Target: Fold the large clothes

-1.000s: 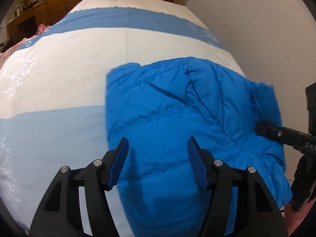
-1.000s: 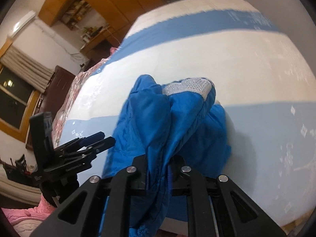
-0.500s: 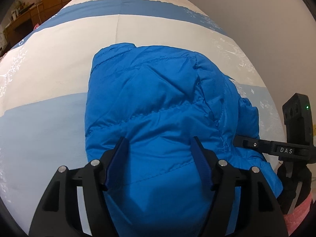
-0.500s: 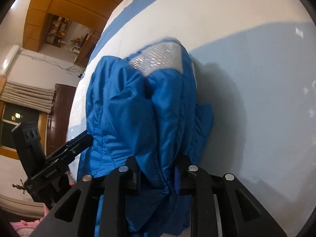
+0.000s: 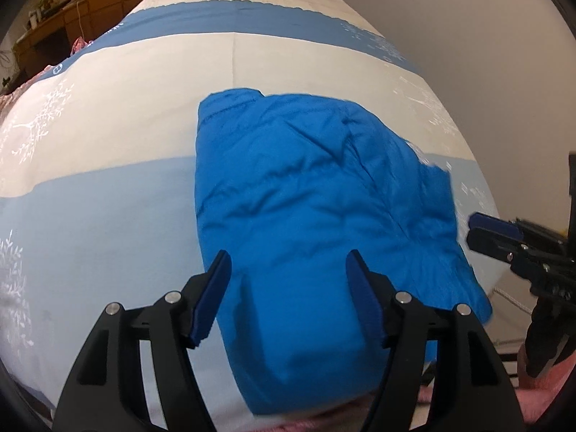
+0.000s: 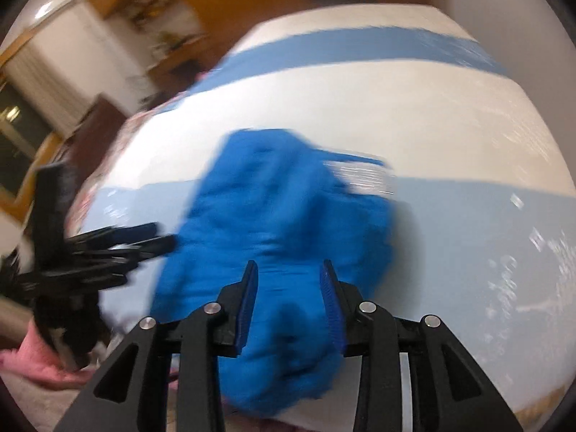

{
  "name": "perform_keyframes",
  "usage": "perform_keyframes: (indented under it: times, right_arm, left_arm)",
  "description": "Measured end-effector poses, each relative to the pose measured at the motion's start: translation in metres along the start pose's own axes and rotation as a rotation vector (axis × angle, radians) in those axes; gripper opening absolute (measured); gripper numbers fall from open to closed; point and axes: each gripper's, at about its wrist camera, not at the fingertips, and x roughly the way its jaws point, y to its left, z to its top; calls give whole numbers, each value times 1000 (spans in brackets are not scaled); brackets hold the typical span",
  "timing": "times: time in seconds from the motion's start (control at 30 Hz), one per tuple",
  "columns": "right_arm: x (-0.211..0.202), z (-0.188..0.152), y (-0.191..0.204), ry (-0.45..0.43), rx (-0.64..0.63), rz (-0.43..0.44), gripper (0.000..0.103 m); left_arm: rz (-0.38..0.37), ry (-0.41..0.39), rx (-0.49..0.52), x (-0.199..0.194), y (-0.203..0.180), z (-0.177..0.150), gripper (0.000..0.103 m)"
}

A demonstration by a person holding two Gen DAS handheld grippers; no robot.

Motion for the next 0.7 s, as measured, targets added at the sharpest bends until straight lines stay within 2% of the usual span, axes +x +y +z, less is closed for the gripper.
perform_keyframes:
  times: [0.1,0.23,0.3,0.33,0.53,0.7]
  right_arm:
    - [13,-6,21,48,-70,13,29]
    - [23,-24,14,107,-65,-9,28]
    - [26,-34,7,125,-46,-15,24]
    - [25,-43,-7,129,-35,-11,23]
    - [43,-64,-25,147,46,8,17]
    - [63,-74,-40,147,127,68,12]
  left_arm:
    - [-34,12,2,-5,-4,-8,64]
    - [-84,21,-16,-1,-10,-17,61]
    - [-130,42,-29,6,-14,-22,57]
    - [-130,51,-26,11,-16,-25,57]
    - [-107,61,36,33,-22,-36,56]
    - [-70,62,67,53,-23,-45,54]
